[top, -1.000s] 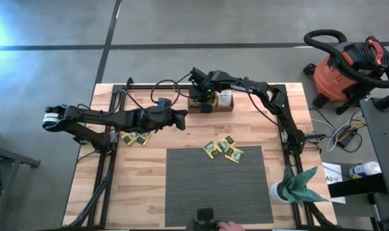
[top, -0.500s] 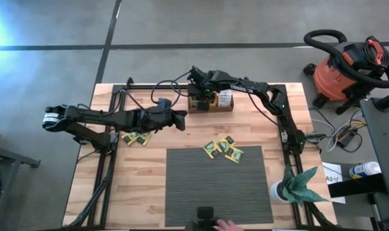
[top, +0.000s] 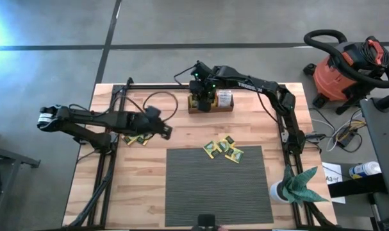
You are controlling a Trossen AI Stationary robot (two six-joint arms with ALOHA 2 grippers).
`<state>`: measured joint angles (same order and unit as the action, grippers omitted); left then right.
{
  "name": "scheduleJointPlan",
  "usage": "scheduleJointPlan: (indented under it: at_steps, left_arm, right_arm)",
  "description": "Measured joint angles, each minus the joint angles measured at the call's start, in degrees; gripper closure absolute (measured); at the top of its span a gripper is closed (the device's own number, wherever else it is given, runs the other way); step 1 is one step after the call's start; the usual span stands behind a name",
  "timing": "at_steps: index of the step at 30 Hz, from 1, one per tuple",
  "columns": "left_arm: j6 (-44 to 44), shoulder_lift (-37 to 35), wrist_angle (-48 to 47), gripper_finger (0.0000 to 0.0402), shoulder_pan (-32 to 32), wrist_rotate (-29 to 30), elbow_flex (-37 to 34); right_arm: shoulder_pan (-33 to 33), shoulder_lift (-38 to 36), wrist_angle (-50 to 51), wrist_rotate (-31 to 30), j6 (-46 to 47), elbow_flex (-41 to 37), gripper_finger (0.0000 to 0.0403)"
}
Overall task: Pick & Place Tea
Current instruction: Put the yellow tea bag into the left section of the wooden organizer
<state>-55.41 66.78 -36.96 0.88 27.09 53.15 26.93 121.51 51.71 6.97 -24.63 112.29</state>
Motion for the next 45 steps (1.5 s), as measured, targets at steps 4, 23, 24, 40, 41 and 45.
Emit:
scheduleJointPlan:
  at_steps: [4,23,24,40,41,45]
  left_arm:
    - [-9.8,0.2,-13.0,0.0362,2.4,0.0,-0.2]
    - [16.4,12.3,44.3,0.0362,5.2,-9.5,-14.3]
    - [18.2,13.9,45.9,0.0362,4.5,-10.9,-14.0]
    - [56.7,36.7,45.0,0.0362,-4.0,-30.4,6.0]
    - [57.8,37.6,43.8,0.0362,-4.2,-30.7,6.9]
    - [60.4,40.6,41.8,0.0362,-4.6,-33.0,9.7]
  right_arm:
    - [-0.1,-1.7,4.4,1.7,1.9,-0.7,0.0282]
    - [-2.2,-29.6,-3.5,7.9,25.3,-43.9,0.031]
    - [-2.6,-31.4,-5.8,8.5,29.2,-46.7,0.031]
    - [-16.1,-40.6,-31.0,13.1,73.8,-70.6,0.0289]
    - [-16.7,-40.4,-32.2,13.0,75.5,-71.0,0.0286]
    - [-19.0,-40.4,-38.6,11.0,82.4,-72.6,0.0276]
